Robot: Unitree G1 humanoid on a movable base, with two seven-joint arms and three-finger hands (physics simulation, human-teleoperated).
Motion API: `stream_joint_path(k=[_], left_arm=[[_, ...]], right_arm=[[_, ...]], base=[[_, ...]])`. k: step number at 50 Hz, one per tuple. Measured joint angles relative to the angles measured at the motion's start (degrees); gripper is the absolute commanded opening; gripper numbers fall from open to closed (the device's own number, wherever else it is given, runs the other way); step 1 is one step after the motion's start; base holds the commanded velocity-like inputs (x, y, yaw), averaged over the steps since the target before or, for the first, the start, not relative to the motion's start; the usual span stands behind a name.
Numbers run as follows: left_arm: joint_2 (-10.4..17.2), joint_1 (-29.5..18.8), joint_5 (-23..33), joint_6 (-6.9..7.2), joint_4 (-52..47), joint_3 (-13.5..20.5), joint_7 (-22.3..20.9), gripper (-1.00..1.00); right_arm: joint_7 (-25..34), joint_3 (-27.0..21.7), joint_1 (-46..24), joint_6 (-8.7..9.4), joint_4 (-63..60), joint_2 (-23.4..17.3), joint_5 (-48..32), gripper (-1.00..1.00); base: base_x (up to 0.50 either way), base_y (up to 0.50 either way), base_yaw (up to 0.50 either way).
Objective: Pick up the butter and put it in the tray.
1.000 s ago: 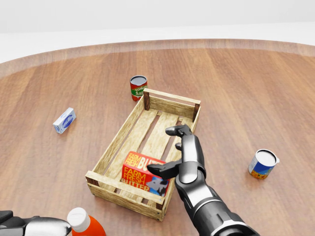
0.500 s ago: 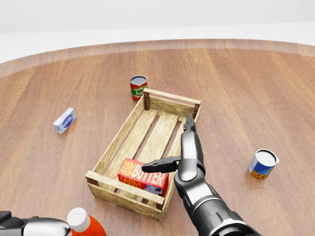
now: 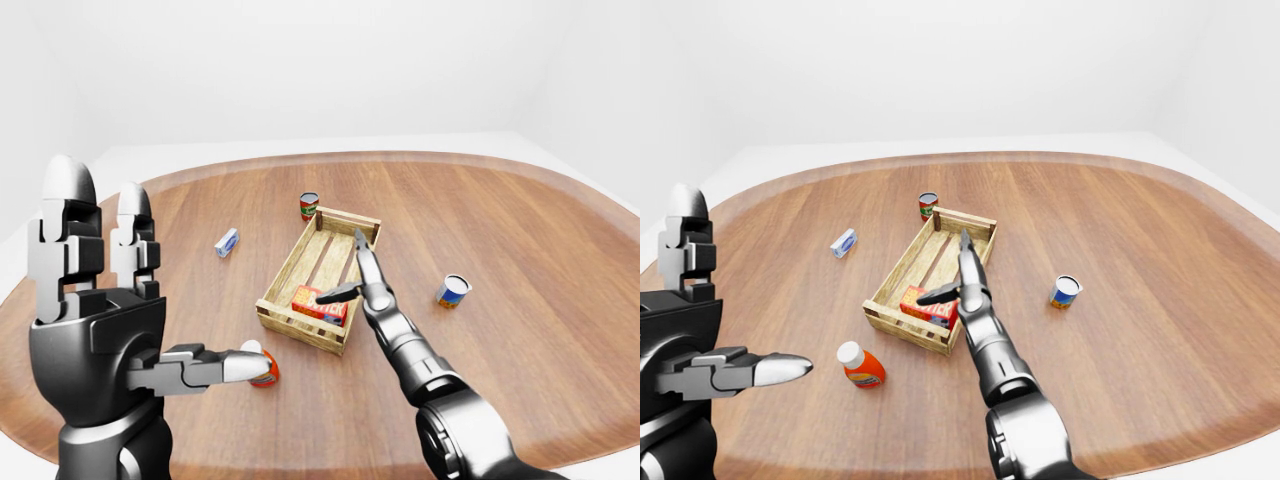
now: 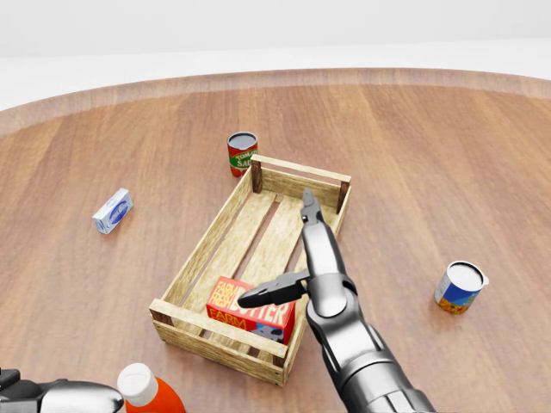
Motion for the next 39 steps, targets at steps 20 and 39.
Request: stream_joint_path(k=[20, 39], left_arm=[[-0.12, 0.49, 0.14, 0.0, -0.66, -0.23, -0.25, 1.0], [-0.19, 0.75, 0.08, 0.0, -0.99, -0.38, -0.44, 1.0]], right_arm=[[18.65, 8.54, 29.6, 5.76, -60.3, -1.67, -4.11, 1.0], [25.23, 9.54, 56.16, 5.76, -95.01, -7.11, -0.11, 1.0]], base=[[0.0, 0.0, 0.0], [0.0, 0.0, 0.0]])
